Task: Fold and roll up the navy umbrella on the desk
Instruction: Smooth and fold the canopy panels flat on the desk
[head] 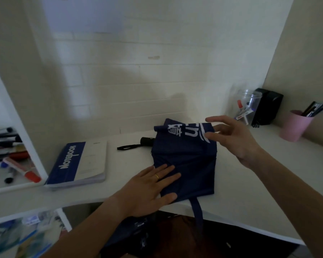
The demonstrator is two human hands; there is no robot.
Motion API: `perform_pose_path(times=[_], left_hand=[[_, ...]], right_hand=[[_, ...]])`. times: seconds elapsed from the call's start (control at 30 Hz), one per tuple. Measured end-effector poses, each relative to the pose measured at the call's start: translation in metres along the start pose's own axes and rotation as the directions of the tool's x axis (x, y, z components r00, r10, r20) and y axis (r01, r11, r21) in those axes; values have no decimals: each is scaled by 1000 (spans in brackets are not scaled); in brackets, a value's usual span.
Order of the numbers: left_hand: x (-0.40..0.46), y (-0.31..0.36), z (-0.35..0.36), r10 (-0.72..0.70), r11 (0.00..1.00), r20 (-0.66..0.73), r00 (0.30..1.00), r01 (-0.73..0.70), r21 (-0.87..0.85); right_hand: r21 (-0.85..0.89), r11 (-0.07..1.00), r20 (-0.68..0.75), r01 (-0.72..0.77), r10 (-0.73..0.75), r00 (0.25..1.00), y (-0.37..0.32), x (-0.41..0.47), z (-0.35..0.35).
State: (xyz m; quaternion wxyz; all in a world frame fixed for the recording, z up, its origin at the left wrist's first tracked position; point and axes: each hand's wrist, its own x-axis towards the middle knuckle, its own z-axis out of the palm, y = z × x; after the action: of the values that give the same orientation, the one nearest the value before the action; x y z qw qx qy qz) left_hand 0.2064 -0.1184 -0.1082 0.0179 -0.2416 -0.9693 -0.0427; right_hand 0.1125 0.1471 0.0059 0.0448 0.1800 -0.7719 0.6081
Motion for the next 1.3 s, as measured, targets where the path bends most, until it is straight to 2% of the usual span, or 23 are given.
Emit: perform_pose_path(times=[0.1, 0.2, 0.33, 0.43, 0.5, 0.53, 0.57, 0.6, 0.63, 0.67, 0.73, 0.9, 1.03, 1.1, 1.17, 1.3], left_hand=[[0, -1, 3, 5, 1000, -28, 1000, -5, 0], [-1, -1, 2, 17, 1000, -76, 997, -17, -1], [-7, 3, -3, -8, 992, -141, 990, -10, -126], [-10, 5, -2, -91, 993, -247, 965, 70, -93], [-17, 4, -4, -216, 974, -328, 920, 181, -134], [-22, 5, -8, -307, 937, -318, 897, 227, -265], [-26, 7, -14, -410, 842, -263, 873, 251, -477], [-27, 10, -21, -493, 664, -191, 849, 225, -713], [-25, 13, -25, -544, 480, -144, 826, 166, -861], [-20, 14, -27, -576, 395, -148, 804, 116, -911], [-7, 14, -28, -596, 405, -184, 782, 95, -909], [18, 7, -28, -508, 489, -202, 837, 88, -868], [15, 5, -22, -448, 415, -143, 883, 63, -908], [16, 4, -23, -423, 405, -110, 899, 78, -911], [17, 6, -26, -417, 409, -88, 905, 101, -907], [18, 8, -28, -435, 387, -33, 900, 154, -909]], right_hand=[[-45, 996, 7, 72, -72, 997, 5, -34, -1], [-131, 989, 60, 64, -57, 997, 27, -67, 3], [-309, 948, 128, 81, -43, 991, 58, -96, 8], [-400, 902, 168, 163, -103, 980, 68, -106, 8], [-447, 867, 196, 219, -144, 970, 70, -106, 7], [-448, 864, 208, 230, -149, 967, 70, -107, 7], [-440, 867, 216, 233, -150, 965, 70, -107, 6], [-433, 872, 217, 228, -144, 966, 69, -108, 7], [-427, 878, 211, 218, -138, 968, 68, -108, 7], [-419, 886, 204, 199, -122, 971, 66, -108, 8], [-359, 923, 191, 136, -70, 979, 59, -107, 8], [-263, 965, 106, 0, 29, 994, 58, -94, 11], [-231, 969, 6, -86, 89, 996, 61, -84, 8], [-135, 977, -24, -163, 161, 987, 61, -81, 5], [-46, 974, -32, -221, 220, 975, 58, -80, 4], [0, 951, -44, -308, 308, 950, 55, -75, 3]])
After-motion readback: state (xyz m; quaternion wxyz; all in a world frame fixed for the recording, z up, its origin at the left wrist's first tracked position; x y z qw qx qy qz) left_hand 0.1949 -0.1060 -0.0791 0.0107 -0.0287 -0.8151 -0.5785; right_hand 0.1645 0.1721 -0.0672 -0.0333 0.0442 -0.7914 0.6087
